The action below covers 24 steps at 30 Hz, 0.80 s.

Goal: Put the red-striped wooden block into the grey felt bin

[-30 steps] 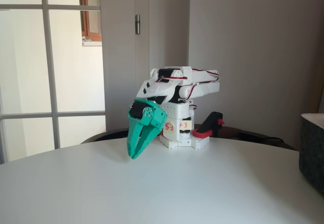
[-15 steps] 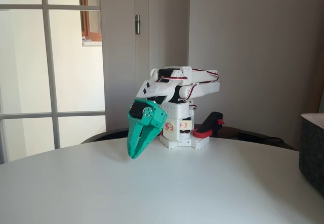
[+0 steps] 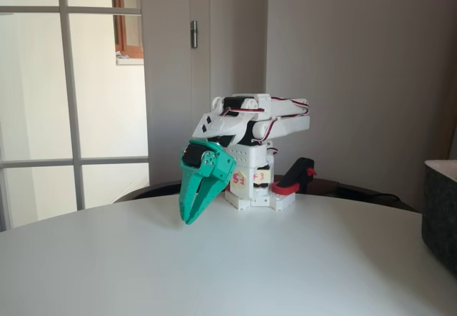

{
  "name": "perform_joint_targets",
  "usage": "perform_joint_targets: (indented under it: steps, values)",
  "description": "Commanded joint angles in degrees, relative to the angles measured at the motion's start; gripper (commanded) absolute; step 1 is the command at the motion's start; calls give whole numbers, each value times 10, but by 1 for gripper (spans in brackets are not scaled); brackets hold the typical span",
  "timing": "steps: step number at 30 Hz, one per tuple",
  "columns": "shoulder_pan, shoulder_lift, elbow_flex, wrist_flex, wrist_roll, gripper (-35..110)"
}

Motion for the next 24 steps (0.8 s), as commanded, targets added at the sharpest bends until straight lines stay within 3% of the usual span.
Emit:
perform_joint_targets:
  steps: [1,24]
  values:
    - [4,20,9,0,5,0]
    - [4,20,9,0,5,0]
